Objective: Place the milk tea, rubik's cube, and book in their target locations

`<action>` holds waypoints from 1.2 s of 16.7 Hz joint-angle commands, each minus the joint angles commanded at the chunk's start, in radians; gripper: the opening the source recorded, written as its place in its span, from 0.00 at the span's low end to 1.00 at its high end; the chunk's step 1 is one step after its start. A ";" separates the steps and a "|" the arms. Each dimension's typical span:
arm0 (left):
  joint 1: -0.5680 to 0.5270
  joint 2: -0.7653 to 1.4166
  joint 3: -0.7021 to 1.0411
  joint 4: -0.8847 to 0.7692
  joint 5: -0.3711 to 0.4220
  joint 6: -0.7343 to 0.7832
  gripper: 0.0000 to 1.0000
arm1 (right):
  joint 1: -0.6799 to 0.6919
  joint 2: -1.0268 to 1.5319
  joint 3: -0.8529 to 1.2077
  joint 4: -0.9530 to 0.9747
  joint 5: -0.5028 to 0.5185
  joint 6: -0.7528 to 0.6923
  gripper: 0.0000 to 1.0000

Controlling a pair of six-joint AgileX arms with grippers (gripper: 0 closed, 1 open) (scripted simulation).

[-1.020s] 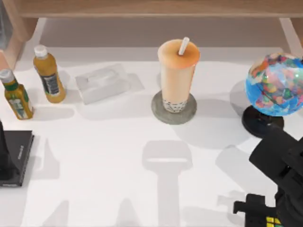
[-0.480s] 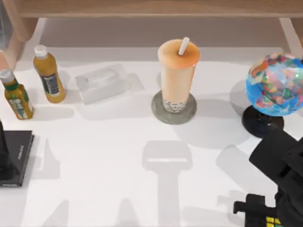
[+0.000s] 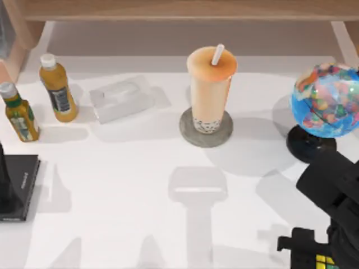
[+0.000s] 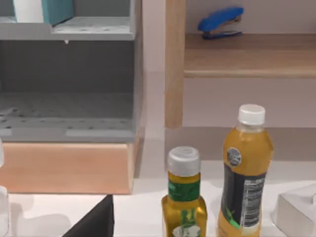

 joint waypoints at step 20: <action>0.000 0.000 0.000 0.000 0.000 0.000 1.00 | -0.100 0.082 0.387 0.361 0.127 -0.406 0.00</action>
